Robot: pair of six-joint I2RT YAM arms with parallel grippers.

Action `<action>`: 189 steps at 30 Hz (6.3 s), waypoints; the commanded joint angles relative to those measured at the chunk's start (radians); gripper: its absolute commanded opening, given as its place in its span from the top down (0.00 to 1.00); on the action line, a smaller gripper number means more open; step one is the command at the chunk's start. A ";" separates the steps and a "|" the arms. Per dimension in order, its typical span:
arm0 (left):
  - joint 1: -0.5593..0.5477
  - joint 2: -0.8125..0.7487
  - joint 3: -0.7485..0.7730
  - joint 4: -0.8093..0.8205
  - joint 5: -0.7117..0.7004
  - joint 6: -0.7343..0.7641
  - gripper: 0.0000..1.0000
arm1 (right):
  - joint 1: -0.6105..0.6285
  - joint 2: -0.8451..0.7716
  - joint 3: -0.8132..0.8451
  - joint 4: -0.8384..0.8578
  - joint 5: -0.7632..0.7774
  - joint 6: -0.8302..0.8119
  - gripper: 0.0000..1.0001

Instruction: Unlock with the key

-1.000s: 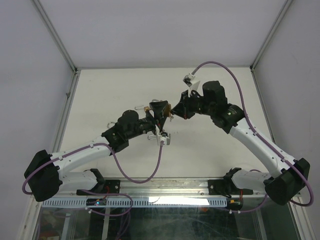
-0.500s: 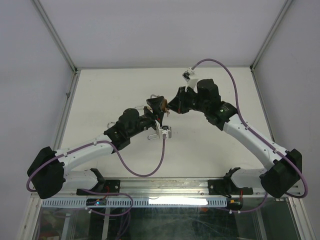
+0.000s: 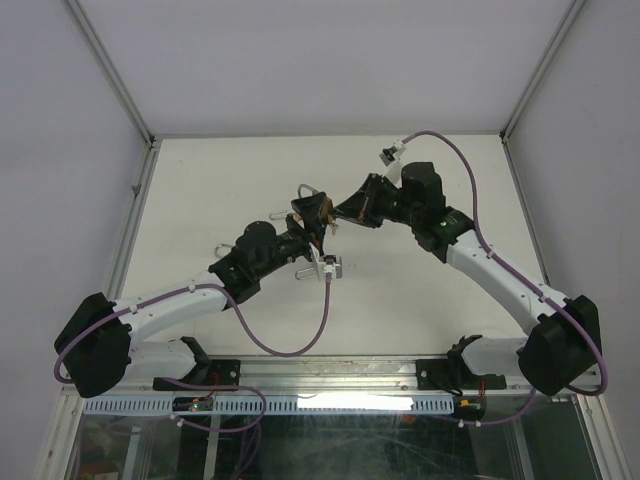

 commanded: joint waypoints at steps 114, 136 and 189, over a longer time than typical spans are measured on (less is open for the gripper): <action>0.322 0.428 0.544 -0.684 0.798 -1.323 0.01 | -0.417 0.539 -0.101 -0.069 -0.431 -0.658 0.56; 0.826 -0.027 0.178 -0.387 0.078 -1.619 0.01 | -0.578 -0.053 -0.111 0.324 0.245 -0.764 0.00; 0.924 0.260 -0.493 0.771 0.122 -1.409 0.01 | -0.587 0.231 -0.815 1.289 0.352 -0.778 0.00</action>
